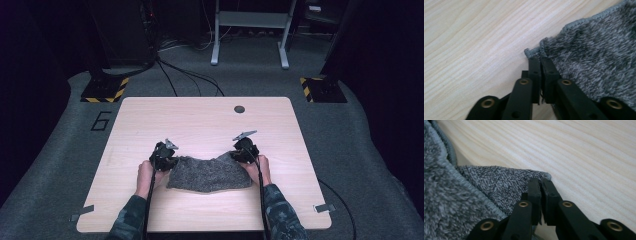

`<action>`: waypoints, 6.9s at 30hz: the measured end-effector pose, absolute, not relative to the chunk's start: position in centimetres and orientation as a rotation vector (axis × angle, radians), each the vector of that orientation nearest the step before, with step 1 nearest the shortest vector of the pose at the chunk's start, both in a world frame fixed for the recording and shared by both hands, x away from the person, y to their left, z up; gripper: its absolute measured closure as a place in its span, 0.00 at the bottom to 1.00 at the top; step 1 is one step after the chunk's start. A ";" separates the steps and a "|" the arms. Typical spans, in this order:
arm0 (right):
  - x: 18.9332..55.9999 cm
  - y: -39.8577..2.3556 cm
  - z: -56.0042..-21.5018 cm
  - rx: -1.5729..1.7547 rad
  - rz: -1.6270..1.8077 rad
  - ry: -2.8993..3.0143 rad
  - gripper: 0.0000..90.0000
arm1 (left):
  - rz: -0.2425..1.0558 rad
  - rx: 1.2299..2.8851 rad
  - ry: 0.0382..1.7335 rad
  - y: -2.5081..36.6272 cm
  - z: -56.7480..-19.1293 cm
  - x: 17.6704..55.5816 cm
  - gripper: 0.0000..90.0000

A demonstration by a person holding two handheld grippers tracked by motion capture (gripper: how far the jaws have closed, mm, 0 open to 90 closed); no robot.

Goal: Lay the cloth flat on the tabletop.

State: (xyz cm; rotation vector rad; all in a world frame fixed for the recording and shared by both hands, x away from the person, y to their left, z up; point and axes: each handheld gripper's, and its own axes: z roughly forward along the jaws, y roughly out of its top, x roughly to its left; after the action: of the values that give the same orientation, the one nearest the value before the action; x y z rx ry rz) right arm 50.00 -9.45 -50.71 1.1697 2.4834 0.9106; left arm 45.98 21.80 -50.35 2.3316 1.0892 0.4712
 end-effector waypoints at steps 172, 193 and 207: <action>45.2 -9.8 -51.9 1.044 0.902 2.525 0.05 | 0.454 2.236 1.105 22.8 -51.6 44.1 0.20; 43.2 -11.5 -52.0 1.069 0.904 2.506 0.05 | 0.495 2.252 1.088 21.7 -51.5 42.1 0.19; 41.5 -10.3 -49.2 1.006 0.979 2.469 0.03 | 0.486 2.116 1.136 24.2 -49.3 42.8 0.11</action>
State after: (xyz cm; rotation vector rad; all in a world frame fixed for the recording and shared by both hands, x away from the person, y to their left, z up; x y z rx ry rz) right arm 41.47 -10.34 -49.23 1.0060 2.4691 0.9787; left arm 42.81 24.24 -49.30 2.1160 1.1361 0.4856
